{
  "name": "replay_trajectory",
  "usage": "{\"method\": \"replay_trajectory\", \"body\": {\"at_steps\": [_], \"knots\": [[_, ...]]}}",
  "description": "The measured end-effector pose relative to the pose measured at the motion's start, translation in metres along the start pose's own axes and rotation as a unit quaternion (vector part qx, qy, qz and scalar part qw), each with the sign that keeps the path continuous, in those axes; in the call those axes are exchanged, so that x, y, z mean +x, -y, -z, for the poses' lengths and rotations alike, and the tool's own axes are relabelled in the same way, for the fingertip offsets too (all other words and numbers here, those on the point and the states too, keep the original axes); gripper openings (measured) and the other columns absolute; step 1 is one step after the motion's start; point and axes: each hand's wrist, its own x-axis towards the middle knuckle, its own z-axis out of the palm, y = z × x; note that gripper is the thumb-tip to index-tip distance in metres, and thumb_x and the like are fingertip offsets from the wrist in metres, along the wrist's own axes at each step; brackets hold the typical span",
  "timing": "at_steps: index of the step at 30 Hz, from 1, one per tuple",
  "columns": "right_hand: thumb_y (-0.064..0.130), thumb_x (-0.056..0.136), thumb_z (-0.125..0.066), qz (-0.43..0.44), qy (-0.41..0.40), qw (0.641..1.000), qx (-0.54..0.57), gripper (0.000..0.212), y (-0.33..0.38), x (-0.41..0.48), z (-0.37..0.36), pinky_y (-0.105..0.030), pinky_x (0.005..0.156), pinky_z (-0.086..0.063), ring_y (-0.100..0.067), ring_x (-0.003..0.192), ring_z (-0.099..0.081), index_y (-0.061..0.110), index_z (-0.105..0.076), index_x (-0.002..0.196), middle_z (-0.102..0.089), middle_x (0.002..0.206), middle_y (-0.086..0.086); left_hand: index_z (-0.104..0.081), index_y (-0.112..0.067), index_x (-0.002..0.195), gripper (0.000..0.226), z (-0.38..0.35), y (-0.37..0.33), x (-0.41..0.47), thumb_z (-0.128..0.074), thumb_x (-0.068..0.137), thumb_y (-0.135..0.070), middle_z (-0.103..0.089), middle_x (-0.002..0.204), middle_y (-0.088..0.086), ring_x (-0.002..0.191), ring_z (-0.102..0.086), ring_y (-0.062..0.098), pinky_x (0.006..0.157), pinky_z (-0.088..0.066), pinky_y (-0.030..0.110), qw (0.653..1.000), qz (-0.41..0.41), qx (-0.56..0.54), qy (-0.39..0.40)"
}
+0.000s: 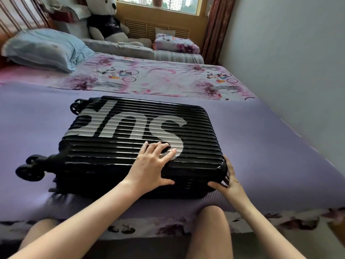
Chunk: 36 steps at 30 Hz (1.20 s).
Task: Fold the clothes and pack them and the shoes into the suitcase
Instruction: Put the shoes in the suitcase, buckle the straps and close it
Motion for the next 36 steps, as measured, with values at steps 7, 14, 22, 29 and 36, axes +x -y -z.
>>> {"method": "replay_trajectory", "body": {"at_steps": [7, 14, 22, 29, 36], "knots": [[0.047, 0.067, -0.079, 0.138, -0.001, 0.962, -0.234, 0.112, 0.038, -0.003, -0.008, -0.031, 0.117, -0.001, -0.001, 0.143, 0.012, 0.039, -0.001, 0.148, 0.009, 0.157, 0.018, -0.024, -0.030, 0.148, 0.099, 0.002, 0.015, -0.008, -0.047, 0.065, -0.079, -0.025, 0.154, 0.000, 0.143, -0.021, 0.016, 0.115, -0.002, 0.044, 0.997, 0.020, -0.067, 0.015], [0.050, 0.074, -0.070, 0.249, 0.066, 0.900, -0.351, 0.093, 0.093, 0.005, -0.076, -0.034, 0.119, 0.005, -0.003, 0.143, 0.019, 0.035, -0.017, 0.149, 0.006, 0.157, 0.019, -0.033, -0.028, 0.145, 0.105, 0.034, 0.101, -0.073, -0.026, 0.061, -0.092, -0.027, 0.153, -0.003, 0.144, -0.014, 0.016, 0.116, -0.005, 0.049, 0.987, 0.134, -0.090, -0.015], [0.053, 0.080, -0.065, 0.344, 0.172, 0.826, -0.412, 0.088, 0.160, 0.013, -0.194, -0.030, 0.115, 0.009, -0.012, 0.146, 0.011, 0.031, -0.018, 0.150, -0.002, 0.160, 0.008, -0.040, -0.020, 0.142, 0.095, 0.059, 0.161, -0.163, -0.067, 0.063, -0.066, -0.035, 0.149, 0.009, 0.141, -0.025, 0.027, 0.114, -0.020, 0.052, 0.941, 0.302, -0.153, -0.022], [0.051, 0.080, -0.067, 0.380, 0.241, 0.762, -0.465, 0.090, 0.206, 0.021, -0.291, -0.037, 0.117, 0.004, -0.019, 0.147, 0.007, 0.025, -0.018, 0.151, -0.004, 0.160, 0.001, -0.042, -0.024, 0.140, 0.064, 0.084, 0.177, -0.178, -0.069, 0.083, -0.023, -0.043, 0.139, -0.005, 0.138, -0.027, 0.011, 0.116, -0.021, 0.042, 0.912, 0.334, -0.221, -0.089], [0.059, 0.076, -0.065, 0.385, 0.242, 0.714, -0.532, 0.084, 0.210, 0.040, -0.341, -0.040, 0.117, 0.005, -0.021, 0.147, 0.002, 0.022, -0.035, 0.145, -0.015, 0.159, 0.000, -0.054, -0.023, 0.115, 0.035, 0.047, 0.147, -0.248, -0.065, 0.085, -0.009, -0.060, 0.113, -0.006, 0.110, -0.055, 0.009, 0.100, -0.042, 0.020, 0.737, 0.491, -0.391, -0.251]]}}
